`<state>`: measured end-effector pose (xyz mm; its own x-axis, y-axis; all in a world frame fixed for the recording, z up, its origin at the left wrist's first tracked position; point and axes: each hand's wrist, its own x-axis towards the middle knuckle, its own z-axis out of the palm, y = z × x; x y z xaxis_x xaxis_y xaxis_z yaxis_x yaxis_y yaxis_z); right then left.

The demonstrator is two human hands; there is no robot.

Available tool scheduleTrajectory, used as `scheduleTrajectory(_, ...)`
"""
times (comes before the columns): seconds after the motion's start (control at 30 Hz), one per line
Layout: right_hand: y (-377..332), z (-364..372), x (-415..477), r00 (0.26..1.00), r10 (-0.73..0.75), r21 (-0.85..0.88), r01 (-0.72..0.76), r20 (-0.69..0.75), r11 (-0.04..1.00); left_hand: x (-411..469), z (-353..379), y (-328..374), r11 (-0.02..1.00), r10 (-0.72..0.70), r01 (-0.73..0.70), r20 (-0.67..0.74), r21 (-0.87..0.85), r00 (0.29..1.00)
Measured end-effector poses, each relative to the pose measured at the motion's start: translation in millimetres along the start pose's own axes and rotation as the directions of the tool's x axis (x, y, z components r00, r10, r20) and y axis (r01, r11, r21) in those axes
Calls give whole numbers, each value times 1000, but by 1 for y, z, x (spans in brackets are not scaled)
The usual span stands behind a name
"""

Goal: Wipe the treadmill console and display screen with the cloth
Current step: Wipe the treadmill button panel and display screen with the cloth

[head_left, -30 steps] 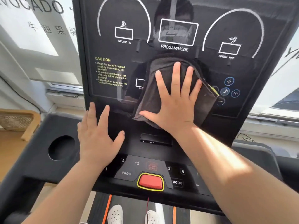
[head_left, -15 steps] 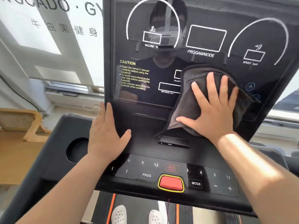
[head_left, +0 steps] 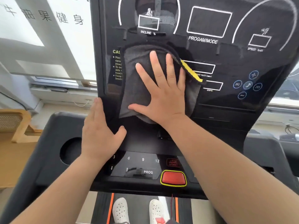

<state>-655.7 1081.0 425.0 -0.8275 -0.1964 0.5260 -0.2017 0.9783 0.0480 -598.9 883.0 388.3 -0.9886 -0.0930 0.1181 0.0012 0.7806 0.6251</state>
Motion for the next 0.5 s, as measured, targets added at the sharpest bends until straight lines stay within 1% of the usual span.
scheduleTrajectory(0.07,23,-2,-15,1000,7,1,-7,-19,1000,-1,4,9,999,-37,36,-12,-35,999)
scheduleTrajectory(0.13,53,-6,-31,999,43,-16,-44,-31,999,-3,8,15,998,-55,54,-12,-43,998)
scheduleTrajectory(0.27,119,-26,-59,993,116,-39,-116,-13,992,-7,12,17,998,-63,63,14,-31,998)
scheduleTrajectory(0.33,146,-35,-68,994,111,-65,-111,-4,992,-6,9,14,998,-54,54,28,-31,998)
scheduleTrajectory(0.43,158,-42,-70,996,94,-111,-93,2,989,-5,4,10,998,-50,51,40,-34,998)
scheduleTrajectory(0.5,146,-42,-65,991,130,-106,-126,30,986,-5,3,12,998,-52,53,39,-42,998)
